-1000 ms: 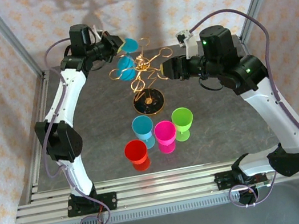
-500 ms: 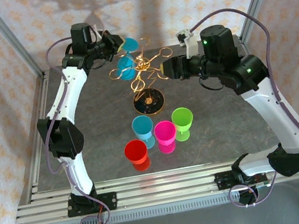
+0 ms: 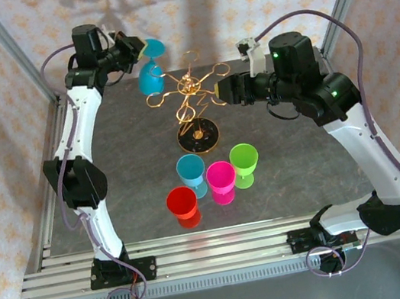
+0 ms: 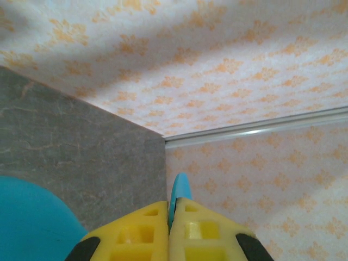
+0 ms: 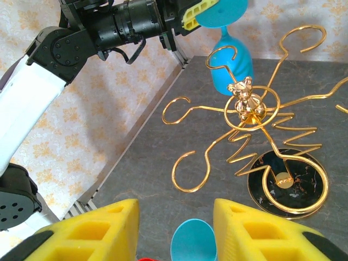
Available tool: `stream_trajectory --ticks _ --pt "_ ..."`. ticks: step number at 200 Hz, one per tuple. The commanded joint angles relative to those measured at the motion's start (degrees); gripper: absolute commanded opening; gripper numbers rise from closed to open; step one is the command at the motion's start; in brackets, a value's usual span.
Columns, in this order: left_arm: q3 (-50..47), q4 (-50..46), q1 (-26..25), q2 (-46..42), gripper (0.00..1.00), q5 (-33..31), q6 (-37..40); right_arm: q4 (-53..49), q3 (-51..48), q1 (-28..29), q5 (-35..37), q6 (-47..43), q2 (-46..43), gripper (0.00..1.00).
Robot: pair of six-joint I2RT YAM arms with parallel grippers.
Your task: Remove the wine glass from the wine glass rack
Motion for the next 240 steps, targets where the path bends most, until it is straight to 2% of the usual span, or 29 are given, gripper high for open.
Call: stream_trajectory --ticks 1,45,84,110,149,216,228,240 --pt "2.9 0.1 1.2 1.2 0.0 1.0 0.5 -0.2 2.2 -0.3 0.2 -0.3 0.4 0.4" --pt "3.2 -3.8 3.5 0.2 0.0 1.6 5.1 -0.2 2.8 -0.4 -0.2 0.2 1.0 0.4" --pt "2.8 -16.3 4.9 -4.9 0.0 -0.6 19.7 0.8 2.4 -0.4 -1.4 1.0 1.6 0.4" --pt "0.0 -24.7 5.0 -10.7 0.0 -5.1 30.7 1.5 1.9 -0.4 -2.3 1.8 2.0 0.4" --pt "-9.5 -30.9 4.9 -19.4 0.0 -14.0 41.3 2.7 1.2 -0.3 -3.4 2.7 0.9 0.4" --pt "-27.8 -29.3 4.3 -37.1 0.0 -27.0 49.4 2.0 0.3 -0.3 -4.9 3.0 0.8 0.39" --pt "-30.4 -28.9 2.7 -40.6 0.0 -31.1 51.2 2.0 0.1 -0.3 -4.9 3.2 1.1 0.38" --pt "-32.9 -29.0 -0.9 -43.9 0.0 -36.9 54.1 1.9 0.2 -0.1 -5.1 3.4 1.2 0.38"
